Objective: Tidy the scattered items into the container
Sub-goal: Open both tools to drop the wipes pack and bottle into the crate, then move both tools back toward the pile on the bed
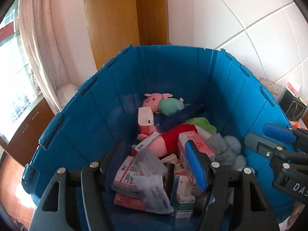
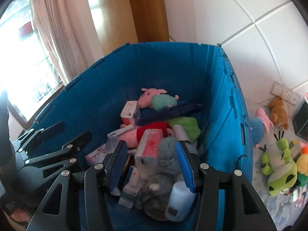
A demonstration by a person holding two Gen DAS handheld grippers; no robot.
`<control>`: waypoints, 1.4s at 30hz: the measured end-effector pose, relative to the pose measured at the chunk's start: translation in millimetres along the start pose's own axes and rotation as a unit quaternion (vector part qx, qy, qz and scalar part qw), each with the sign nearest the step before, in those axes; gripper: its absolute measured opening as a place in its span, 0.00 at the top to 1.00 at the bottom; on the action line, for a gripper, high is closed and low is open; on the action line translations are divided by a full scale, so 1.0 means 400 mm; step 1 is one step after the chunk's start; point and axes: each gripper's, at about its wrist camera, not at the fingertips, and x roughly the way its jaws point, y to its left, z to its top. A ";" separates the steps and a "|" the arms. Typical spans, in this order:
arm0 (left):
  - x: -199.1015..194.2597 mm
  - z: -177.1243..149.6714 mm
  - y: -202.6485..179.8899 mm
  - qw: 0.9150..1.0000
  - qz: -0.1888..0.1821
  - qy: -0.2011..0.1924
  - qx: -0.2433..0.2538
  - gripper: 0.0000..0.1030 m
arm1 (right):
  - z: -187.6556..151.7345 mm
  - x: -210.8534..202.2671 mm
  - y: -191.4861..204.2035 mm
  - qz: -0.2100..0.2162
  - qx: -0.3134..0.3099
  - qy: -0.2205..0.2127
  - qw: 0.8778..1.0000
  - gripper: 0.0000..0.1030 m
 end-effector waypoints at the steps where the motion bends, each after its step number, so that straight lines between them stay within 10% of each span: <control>1: -0.002 -0.001 -0.002 1.000 0.004 -0.003 0.002 0.38 | -0.001 -0.001 0.000 0.000 0.001 -0.002 1.000 0.49; 19: -0.028 -0.017 -0.001 0.999 0.022 -0.010 -0.033 0.38 | 0.003 -0.020 -0.001 -0.032 -0.002 -0.013 0.999 0.39; 28: -0.213 -0.074 -0.160 0.997 -0.006 -0.072 -0.036 0.38 | -0.054 -0.205 -0.103 -0.070 -0.002 -0.104 0.992 0.39; 32: -0.303 -0.091 -0.310 0.993 -0.047 -0.102 -0.023 0.35 | -0.119 -0.357 -0.256 -0.093 0.028 -0.159 0.982 0.32; 35: -0.369 -0.119 -0.456 0.989 -0.068 -0.129 -0.015 0.07 | -0.204 -0.470 -0.411 -0.124 0.050 -0.190 0.973 0.31; 42: -0.434 -0.252 -0.882 0.986 -0.111 -0.126 0.011 0.04 | -0.507 -0.671 -0.873 -0.194 0.109 -0.170 0.960 0.31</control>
